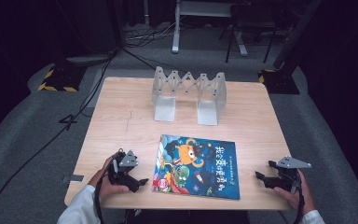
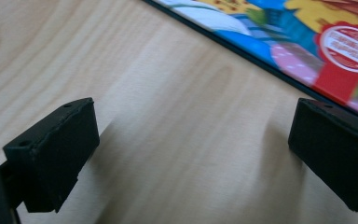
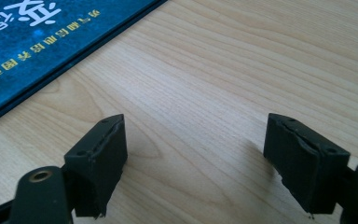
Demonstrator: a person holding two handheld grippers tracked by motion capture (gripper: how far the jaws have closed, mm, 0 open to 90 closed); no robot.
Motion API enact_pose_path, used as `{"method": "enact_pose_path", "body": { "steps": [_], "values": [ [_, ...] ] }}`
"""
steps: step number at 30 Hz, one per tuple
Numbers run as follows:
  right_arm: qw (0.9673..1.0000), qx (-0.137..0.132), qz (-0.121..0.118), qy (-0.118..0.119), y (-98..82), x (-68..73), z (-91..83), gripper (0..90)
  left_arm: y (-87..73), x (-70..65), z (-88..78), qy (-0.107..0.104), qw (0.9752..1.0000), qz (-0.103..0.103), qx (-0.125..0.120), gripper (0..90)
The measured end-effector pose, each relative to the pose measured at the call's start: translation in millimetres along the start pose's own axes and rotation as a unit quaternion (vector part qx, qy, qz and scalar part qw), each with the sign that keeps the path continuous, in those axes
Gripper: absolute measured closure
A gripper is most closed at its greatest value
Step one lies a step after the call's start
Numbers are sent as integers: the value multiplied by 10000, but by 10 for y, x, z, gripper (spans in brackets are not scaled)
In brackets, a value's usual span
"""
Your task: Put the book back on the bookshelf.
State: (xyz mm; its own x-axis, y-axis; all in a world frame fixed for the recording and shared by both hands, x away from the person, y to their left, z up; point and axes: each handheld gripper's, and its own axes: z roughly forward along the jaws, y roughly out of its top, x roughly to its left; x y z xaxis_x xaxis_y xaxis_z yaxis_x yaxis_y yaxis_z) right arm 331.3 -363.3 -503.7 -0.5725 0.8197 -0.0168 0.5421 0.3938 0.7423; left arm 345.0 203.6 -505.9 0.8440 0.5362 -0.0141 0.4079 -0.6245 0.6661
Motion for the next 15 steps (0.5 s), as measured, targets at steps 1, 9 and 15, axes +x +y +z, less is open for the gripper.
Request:
{"method": "enact_pose_path", "body": {
  "steps": [1, 9, 15],
  "values": [
    [10000, 0, 0, 0, 0, 0, 0, 235, 8, 27, 5, 37, 10000, -49, 7, 21],
    [9984, 67, -351, 436, 61, 288, 44, 250, 113, 69, 101, -18, 10000, 29, -16, 21],
    [9947, 121, -668, 778, 79, 582, 46, 241, 183, -61, 166, -186, 9996, 194, -14, 21]
  ]
}}
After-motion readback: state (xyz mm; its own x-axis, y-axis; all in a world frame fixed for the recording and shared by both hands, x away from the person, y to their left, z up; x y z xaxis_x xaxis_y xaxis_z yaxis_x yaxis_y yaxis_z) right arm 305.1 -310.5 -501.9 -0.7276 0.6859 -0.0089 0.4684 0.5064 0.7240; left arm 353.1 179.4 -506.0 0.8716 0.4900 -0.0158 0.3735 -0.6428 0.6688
